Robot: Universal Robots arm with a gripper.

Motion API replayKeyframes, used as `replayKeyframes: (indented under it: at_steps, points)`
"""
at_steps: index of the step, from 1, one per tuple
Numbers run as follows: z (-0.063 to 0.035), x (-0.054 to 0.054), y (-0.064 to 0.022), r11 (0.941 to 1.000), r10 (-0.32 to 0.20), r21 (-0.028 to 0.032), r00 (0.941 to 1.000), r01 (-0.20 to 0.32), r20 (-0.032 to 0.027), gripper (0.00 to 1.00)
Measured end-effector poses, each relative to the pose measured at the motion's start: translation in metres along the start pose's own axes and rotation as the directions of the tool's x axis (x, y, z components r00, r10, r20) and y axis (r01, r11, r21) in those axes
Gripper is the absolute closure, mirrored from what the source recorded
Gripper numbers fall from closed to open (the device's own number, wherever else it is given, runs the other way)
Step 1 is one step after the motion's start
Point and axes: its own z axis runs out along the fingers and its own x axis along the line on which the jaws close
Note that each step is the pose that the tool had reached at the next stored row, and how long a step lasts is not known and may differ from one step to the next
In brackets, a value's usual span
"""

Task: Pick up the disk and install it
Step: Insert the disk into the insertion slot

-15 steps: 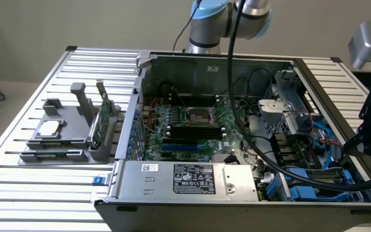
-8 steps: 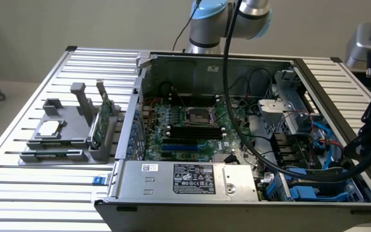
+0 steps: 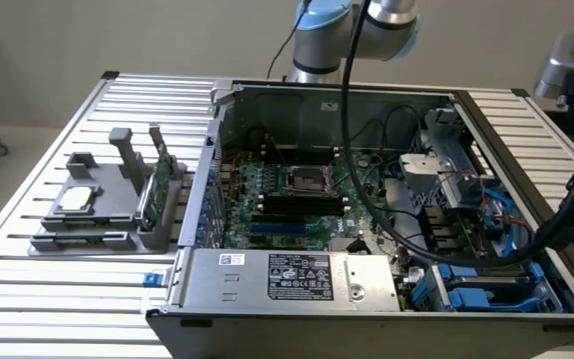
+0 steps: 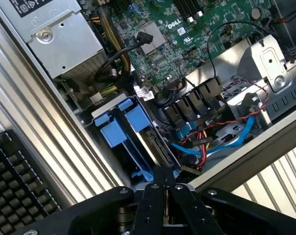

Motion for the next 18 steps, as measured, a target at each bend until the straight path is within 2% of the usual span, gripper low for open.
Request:
replayKeyframes:
  at_steps: [4, 8, 11, 16, 18]
  points:
    - [-0.0014, -0.0002, 0.0, 0.9983, 0.058, 0.0081, 0.9983, -0.058, -0.001, 0.89]
    - [-0.003, -0.0004, -0.0001, 0.9936, 0.112, 0.0155, 0.9937, -0.112, -0.0013, 0.89]
    - [-0.0044, -0.0006, -0.0001, 0.9882, 0.152, 0.0209, 0.9884, -0.152, -0.0019, 0.89]
    - [-0.0054, -0.0006, -0.0002, 0.9761, 0.216, 0.0295, 0.9765, -0.215, -0.0021, 0.89]
    - [-0.0054, 0.0014, -0.0015, 0.9733, 0.228, 0.0313, 0.9737, -0.228, -0.0019, 0.89]
